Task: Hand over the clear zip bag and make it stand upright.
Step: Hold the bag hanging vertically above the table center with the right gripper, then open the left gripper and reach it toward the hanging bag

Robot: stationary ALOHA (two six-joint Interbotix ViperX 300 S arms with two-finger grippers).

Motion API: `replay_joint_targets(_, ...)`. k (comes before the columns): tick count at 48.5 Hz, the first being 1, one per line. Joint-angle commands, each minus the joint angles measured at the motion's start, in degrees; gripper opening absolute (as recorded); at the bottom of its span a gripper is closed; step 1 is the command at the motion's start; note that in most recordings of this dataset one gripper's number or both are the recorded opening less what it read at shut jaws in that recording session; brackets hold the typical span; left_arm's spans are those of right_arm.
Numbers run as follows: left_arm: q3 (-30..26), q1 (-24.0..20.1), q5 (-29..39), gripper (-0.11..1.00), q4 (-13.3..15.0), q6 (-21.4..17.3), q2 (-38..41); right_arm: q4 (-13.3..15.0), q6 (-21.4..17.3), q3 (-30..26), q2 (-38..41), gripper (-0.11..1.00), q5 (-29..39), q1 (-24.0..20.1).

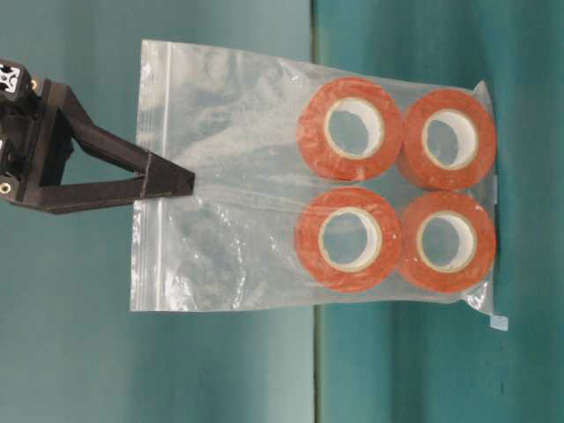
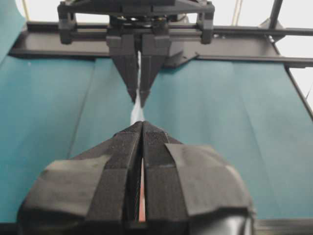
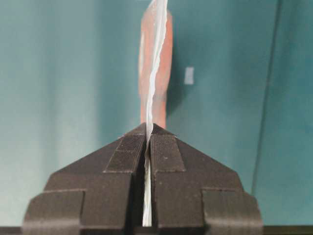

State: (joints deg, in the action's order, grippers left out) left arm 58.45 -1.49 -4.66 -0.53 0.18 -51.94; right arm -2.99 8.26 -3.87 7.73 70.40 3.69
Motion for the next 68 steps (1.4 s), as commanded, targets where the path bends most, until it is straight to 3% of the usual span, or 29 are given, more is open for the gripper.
replay_joint_targets(1,-1.05,0.09,-0.26,-0.01,-0.09,0.00,0.18,0.18,0.53,-1.23,-0.62,0.01,-0.26,-0.35)
replay_joint_targets(20,-1.05,0.09,-0.18,-0.01,-0.09,0.35,1.05,0.18,0.79,-1.05,-0.26,0.01,-0.44,-0.53)
replay_joint_targets(51,-1.23,0.53,-0.62,-0.01,-0.09,5.89,4.92,0.26,0.18,-0.97,0.26,0.01,-0.88,-0.70)
replay_joint_targets(68,-0.62,0.35,-0.97,-0.01,-0.09,6.24,4.83,0.18,0.18,-0.97,0.26,0.01,-0.88,-0.70)
